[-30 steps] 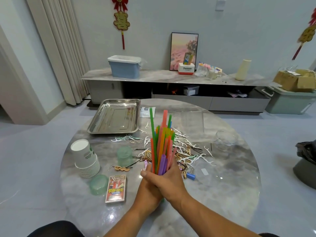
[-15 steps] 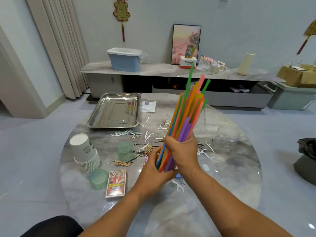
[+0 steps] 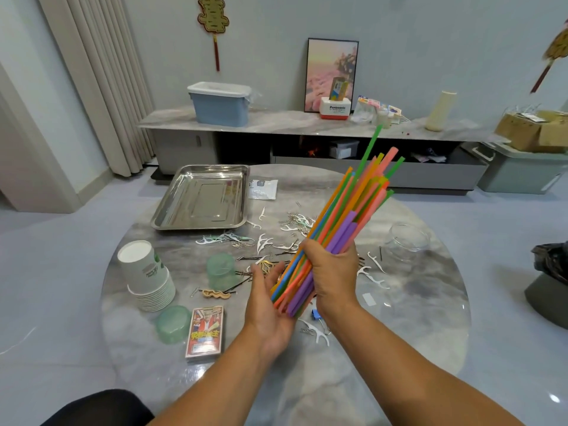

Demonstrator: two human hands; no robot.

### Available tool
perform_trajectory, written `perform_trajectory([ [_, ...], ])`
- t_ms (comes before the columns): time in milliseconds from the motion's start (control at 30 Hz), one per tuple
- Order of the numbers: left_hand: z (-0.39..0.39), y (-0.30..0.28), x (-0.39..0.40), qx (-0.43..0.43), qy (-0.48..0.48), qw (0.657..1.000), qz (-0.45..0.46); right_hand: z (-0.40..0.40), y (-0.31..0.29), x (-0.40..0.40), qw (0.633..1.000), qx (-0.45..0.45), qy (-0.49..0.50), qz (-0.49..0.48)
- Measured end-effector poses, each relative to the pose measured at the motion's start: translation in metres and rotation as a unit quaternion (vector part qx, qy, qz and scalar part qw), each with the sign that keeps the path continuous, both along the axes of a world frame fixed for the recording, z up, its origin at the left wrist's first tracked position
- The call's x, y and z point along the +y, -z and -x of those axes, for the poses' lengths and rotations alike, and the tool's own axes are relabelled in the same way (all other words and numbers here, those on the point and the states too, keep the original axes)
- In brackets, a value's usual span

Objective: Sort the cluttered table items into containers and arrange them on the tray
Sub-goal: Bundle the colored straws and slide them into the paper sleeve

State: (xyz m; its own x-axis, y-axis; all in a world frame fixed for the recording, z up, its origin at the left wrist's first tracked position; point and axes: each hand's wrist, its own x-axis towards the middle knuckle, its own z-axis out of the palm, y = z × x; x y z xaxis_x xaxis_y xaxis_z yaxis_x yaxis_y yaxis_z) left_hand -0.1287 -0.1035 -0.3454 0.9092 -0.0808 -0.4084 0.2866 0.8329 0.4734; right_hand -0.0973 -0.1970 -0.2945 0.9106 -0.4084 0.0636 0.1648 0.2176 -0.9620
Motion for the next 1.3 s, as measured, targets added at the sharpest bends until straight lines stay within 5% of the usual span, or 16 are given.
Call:
perform_trajectory([
  [200, 0.003, 0.001, -0.004, -0.057, 0.030, 0.973, -0.222, 0.001, 0.000, -0.004, 1.000, 0.016, 0.005, 0.016],
  [333, -0.001, -0.001, 0.006, -0.136, 0.011, 0.853, -0.504, 0.003, 0.001, -0.004, 0.999, 0.011, -0.007, 0.038],
  [533, -0.011, -0.047, 0.022, -0.291, 0.068, 0.881, -0.367, 0.005, 0.005, 0.002, 0.992, -0.035, -0.070, 0.095],
  [633, -0.021, -0.076, 0.022, -0.337, 0.108, 0.834, -0.423, 0.009, 0.010, 0.012, 0.980, -0.074, -0.154, 0.107],
  [700, -0.022, -0.083, 0.015, -0.314, 0.069, 0.808, -0.493, 0.013, 0.012, 0.019, 0.977, -0.076, -0.157, 0.125],
  [933, -0.027, -0.075, 0.005, -0.222, -0.079, 0.856, -0.461, 0.014, 0.000, 0.016, 0.948, -0.106, -0.184, 0.238],
  [1300, -0.062, -0.095, -0.001, -0.202, -0.081, 0.896, -0.386, -0.024, -0.027, -0.016, 0.907, -0.052, -0.346, 0.233],
])
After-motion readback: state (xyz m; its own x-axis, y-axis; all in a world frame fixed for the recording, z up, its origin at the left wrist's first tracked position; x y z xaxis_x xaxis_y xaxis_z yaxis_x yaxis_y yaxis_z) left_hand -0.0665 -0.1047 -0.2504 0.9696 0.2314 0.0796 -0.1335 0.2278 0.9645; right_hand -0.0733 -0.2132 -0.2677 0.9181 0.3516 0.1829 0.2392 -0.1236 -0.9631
